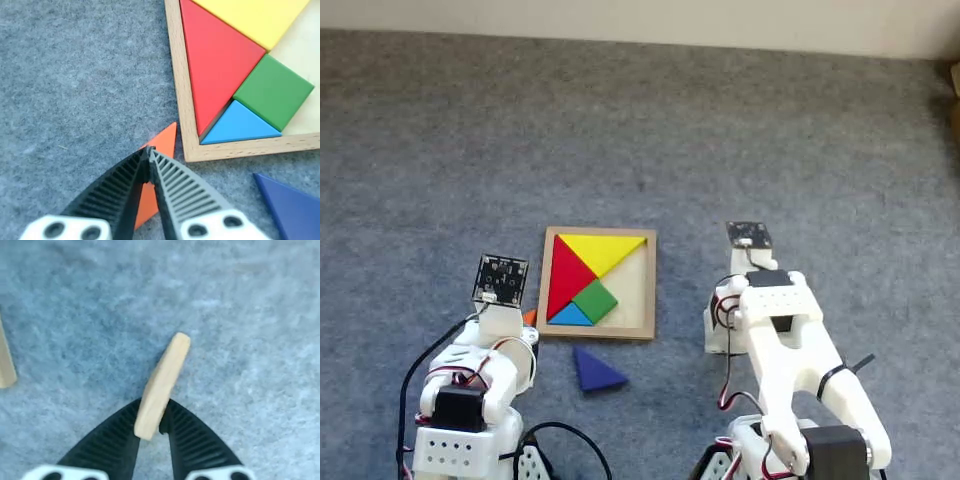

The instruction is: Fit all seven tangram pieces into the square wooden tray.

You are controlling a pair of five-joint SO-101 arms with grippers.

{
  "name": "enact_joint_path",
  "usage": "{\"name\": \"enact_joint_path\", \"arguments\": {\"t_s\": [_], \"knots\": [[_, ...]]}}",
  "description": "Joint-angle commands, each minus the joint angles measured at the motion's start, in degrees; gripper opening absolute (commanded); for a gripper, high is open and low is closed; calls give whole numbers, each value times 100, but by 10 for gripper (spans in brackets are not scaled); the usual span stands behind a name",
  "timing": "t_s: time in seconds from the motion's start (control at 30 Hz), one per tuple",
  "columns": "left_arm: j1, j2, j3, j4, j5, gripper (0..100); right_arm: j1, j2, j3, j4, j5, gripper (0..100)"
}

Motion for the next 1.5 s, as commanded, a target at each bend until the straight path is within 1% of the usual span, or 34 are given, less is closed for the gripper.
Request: {"name": "enact_joint_path", "arguments": {"t_s": [0.0, 0.1, 0.13, 0.27, 0.63, 0.8, 1.03, 1.2, 1.33, 1.47], "knots": [[-4, 4, 119, 26, 53, 9, 57, -171, -171, -40, -422, 111], [-4, 4, 119, 26, 53, 9, 57, -171, -453, 418, -677, 198], [-4, 4, 119, 26, 53, 9, 57, -171, -585, 611, -703, 213], [-4, 4, 119, 26, 53, 9, 48, -136, -1059, 1015, -721, 216], [-4, 4, 119, 26, 53, 9, 48, -110, -1200, 989, -633, 216], [-4, 4, 119, 26, 53, 9, 48, -110, -1191, 980, 510, 216], [-4, 4, 119, 26, 53, 9, 48, -75, -971, 884, 1099, 216], [-4, 4, 119, 26, 53, 9, 57, 382, -602, 171, 1266, 216], [-4, 4, 119, 26, 53, 9, 57, 848, -611, -40, 1266, 213], [-4, 4, 119, 26, 53, 9, 75, 989, -611, -57, 1266, 147]]}}
